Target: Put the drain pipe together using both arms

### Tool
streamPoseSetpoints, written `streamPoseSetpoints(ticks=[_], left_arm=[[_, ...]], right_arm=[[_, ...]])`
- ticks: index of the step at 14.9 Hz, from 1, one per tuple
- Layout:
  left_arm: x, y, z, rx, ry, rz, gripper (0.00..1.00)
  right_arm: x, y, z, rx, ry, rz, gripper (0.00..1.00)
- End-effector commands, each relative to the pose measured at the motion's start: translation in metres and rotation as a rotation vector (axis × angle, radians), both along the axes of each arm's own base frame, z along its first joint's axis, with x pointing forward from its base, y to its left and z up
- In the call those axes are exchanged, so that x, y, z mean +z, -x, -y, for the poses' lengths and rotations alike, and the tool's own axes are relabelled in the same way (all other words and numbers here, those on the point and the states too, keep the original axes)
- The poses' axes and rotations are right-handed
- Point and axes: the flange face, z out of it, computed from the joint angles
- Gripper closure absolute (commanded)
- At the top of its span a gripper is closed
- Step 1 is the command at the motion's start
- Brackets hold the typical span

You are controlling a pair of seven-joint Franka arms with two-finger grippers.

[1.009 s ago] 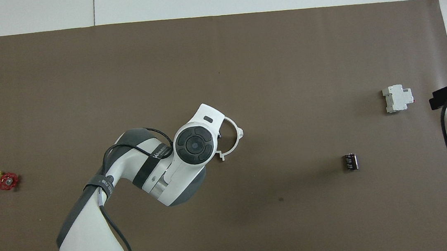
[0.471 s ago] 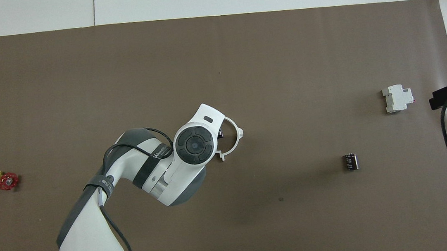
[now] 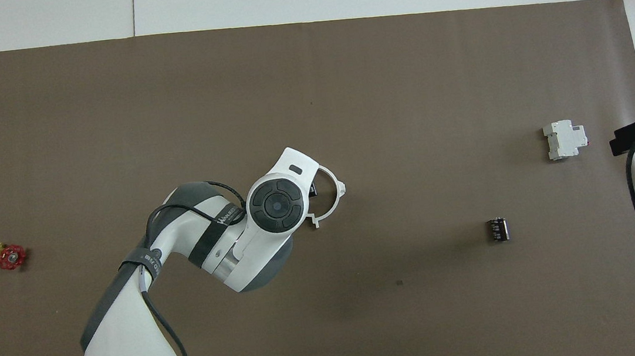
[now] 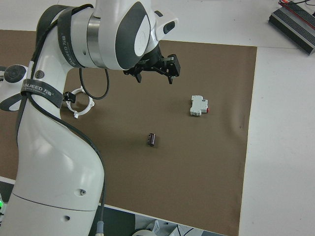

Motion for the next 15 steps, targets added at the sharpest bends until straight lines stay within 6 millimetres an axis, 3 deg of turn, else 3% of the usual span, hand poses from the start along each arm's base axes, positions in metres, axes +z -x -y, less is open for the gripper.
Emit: streamPoseSetpoints(ticks=[1,6,11,15], left_arm=[[0.022,-0.004,-0.004,0.019,-0.038,0.008,0.0],[0.076,-0.005,-0.026,0.071,-0.032,0.022,0.0],[0.135,-0.008,-0.065,0.138,-0.045,0.029,0.0],[0.16,-0.025,-0.114,0.177,-0.049,0.035,0.0]], right_arm=[[0.001,0.007,0.0,0.015,0.0,-0.004,0.0],[0.001,0.007,0.0,0.015,0.0,-0.004,0.0],[0.001,0.007,0.001,0.014,-0.001,-0.004,0.0],[0.001,0.007,0.001,0.014,-0.001,-0.004,0.0]])
